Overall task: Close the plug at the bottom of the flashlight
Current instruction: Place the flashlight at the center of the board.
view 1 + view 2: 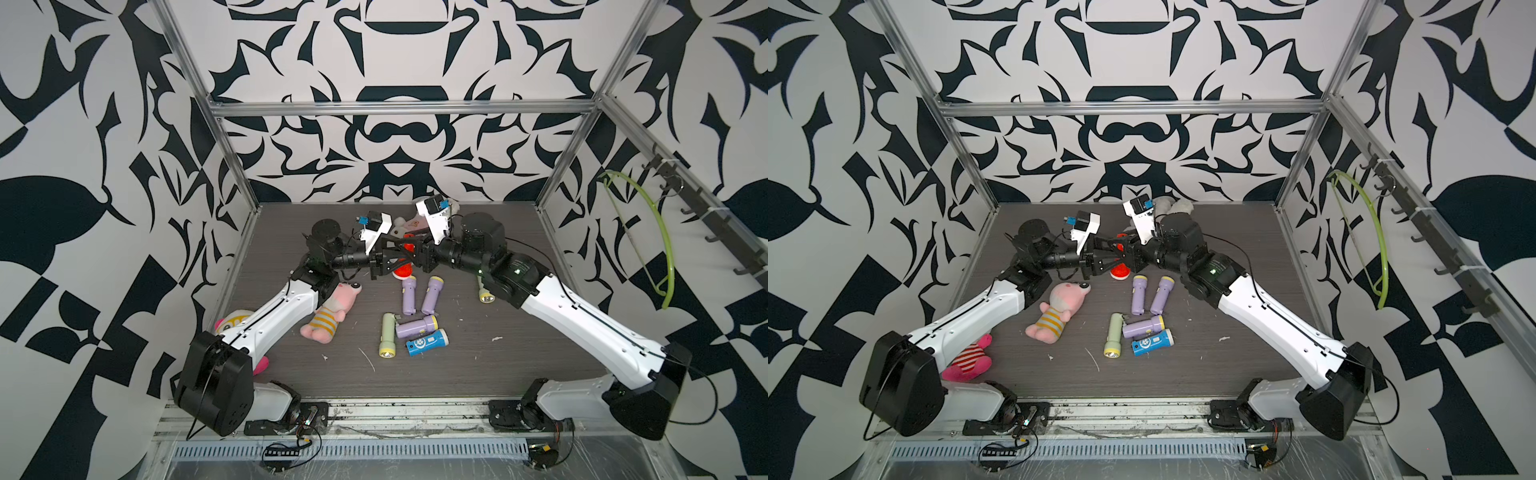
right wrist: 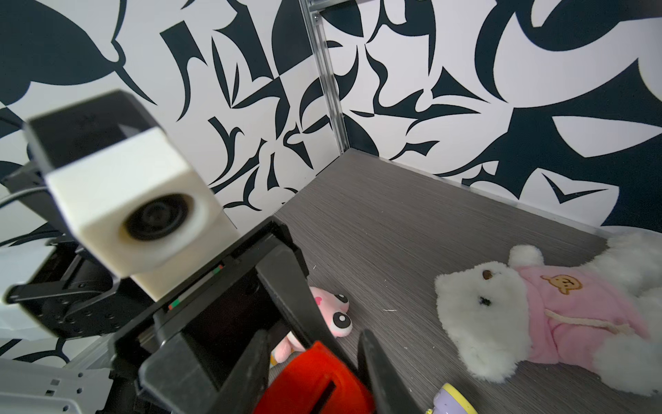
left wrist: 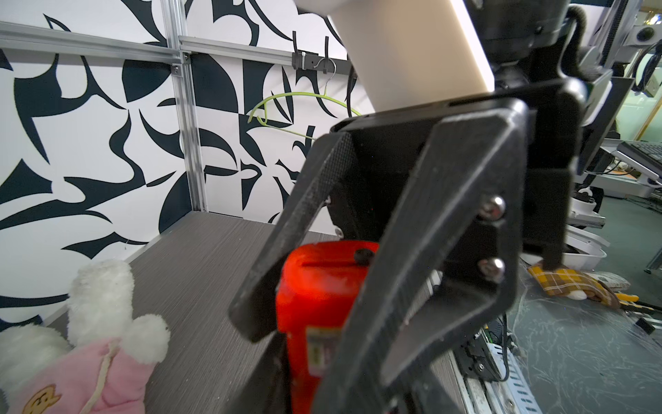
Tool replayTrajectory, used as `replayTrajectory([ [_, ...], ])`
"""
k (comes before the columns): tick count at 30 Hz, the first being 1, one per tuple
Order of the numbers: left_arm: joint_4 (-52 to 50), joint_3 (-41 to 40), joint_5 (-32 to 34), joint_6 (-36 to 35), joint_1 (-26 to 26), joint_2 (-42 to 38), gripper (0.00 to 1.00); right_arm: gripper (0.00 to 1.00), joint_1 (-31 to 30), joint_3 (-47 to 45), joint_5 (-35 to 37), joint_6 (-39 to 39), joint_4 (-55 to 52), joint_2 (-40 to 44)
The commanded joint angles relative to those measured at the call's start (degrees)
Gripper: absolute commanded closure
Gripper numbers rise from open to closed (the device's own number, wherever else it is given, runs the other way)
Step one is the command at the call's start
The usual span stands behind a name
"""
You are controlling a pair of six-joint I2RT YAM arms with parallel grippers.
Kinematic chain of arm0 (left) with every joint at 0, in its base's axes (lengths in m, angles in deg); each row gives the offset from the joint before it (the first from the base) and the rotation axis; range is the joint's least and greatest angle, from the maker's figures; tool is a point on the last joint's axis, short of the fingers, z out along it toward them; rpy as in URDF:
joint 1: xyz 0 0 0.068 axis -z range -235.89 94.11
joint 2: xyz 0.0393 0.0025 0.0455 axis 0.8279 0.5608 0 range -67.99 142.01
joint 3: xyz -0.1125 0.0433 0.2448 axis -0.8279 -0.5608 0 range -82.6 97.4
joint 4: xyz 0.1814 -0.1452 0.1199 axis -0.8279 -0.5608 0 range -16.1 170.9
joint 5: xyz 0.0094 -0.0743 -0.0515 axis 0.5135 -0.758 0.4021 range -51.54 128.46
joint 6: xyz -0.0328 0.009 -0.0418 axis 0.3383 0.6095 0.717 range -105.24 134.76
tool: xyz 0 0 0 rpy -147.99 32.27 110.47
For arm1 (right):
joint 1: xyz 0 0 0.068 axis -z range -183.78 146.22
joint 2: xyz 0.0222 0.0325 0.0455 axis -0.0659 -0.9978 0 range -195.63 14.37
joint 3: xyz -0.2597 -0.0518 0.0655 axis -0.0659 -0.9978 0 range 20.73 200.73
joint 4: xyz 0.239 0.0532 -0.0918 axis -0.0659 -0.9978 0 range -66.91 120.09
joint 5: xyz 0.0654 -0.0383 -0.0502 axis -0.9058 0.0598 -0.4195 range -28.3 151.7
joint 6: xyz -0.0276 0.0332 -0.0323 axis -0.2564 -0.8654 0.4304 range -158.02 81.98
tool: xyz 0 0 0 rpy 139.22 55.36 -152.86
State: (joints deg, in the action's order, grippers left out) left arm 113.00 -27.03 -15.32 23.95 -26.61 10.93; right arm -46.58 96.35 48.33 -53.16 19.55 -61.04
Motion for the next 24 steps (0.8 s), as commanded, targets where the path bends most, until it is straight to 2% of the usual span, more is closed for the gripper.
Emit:
replayTrajectory([
  [1, 7.2, 2.7, 0.3, 2.3, 1.3, 0.4, 0.91, 1.0, -0.5, -0.4, 0.0, 0.3, -4.7, -1.0],
  [4, 7.2, 3.2, 0.4, 3.1, 1.4, 1.3, 0.86, 1.0, -0.6, 0.3, 0.4, 0.6, -6.2, -1.6],
  [5, 7.2, 3.3, 0.3, 3.5, 1.4, 1.6, 0.8, 1.0, -0.5, 0.8, 0.7, 0.6, -7.0, -1.8],
  [6, 7.1, 3.5, 0.3, 4.0, 1.4, 1.9, 0.61, 1.0, -0.4, 1.4, 0.8, 0.7, -7.9, -2.2],
  [7, 7.0, 3.6, 0.1, 4.4, 1.4, 2.1, 0.48, 1.0, -0.3, 1.9, 0.8, 0.6, -8.6, -2.3],
  [8, 7.0, 4.0, -0.6, 4.7, 1.4, 2.5, 0.01, 1.0, -0.1, 2.1, 0.7, 0.7, -9.2, -2.5],
  [16, 5.5, 4.8, -1.4, 6.5, 1.4, 3.3, 0.01, 1.0, 4.1, 4.3, 3.3, 0.7, -16.6, -3.1],
  [24, -2.2, 2.9, 0.1, 1.6, 1.3, -0.6, 0.01, 1.0, 13.1, 9.5, 12.4, 0.1, -35.6, -9.5],
])
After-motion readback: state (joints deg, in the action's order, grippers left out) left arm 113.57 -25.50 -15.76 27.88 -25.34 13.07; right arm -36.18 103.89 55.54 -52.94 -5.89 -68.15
